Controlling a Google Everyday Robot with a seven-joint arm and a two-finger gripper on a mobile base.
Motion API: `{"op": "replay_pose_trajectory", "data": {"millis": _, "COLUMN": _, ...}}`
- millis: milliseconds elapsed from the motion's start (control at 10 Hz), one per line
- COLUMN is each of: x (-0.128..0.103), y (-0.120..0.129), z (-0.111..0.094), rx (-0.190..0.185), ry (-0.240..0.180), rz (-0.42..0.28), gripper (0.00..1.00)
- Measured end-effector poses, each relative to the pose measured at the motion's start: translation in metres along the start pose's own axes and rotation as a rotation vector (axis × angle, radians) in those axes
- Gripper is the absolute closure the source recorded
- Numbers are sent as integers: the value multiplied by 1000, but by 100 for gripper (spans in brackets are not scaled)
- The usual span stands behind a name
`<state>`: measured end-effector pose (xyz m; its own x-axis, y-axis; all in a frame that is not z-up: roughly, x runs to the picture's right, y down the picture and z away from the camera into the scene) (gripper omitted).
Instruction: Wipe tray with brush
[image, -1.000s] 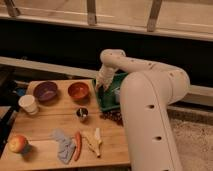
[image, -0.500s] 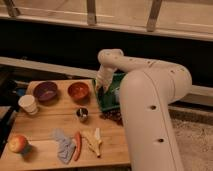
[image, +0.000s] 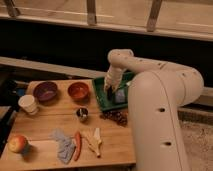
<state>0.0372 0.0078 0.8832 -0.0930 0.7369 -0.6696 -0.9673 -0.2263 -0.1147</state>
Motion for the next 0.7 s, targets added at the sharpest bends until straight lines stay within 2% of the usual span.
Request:
{"op": "replay_pose_trajectory", "data": {"millis": 200, "x": -4, "y": 22, "z": 2, "rx": -8, "ry": 3, "rz": -45, "gripper": 100}}
{"op": "replay_pose_trajectory", "data": {"millis": 400, "x": 1, "y": 66, "z": 8, "rx": -6, "ry": 17, "rz": -127, "gripper": 100}}
{"op": "replay_pose_trajectory", "data": {"millis": 500, "x": 4, "y": 79, "z": 10, "rx": -3, "ry": 21, "rz": -137, "gripper": 100}}
{"op": "replay_pose_trajectory", "data": {"millis": 700, "x": 5, "y": 78, "z": 9, "rx": 2, "ry": 24, "rz": -131, "gripper": 96}}
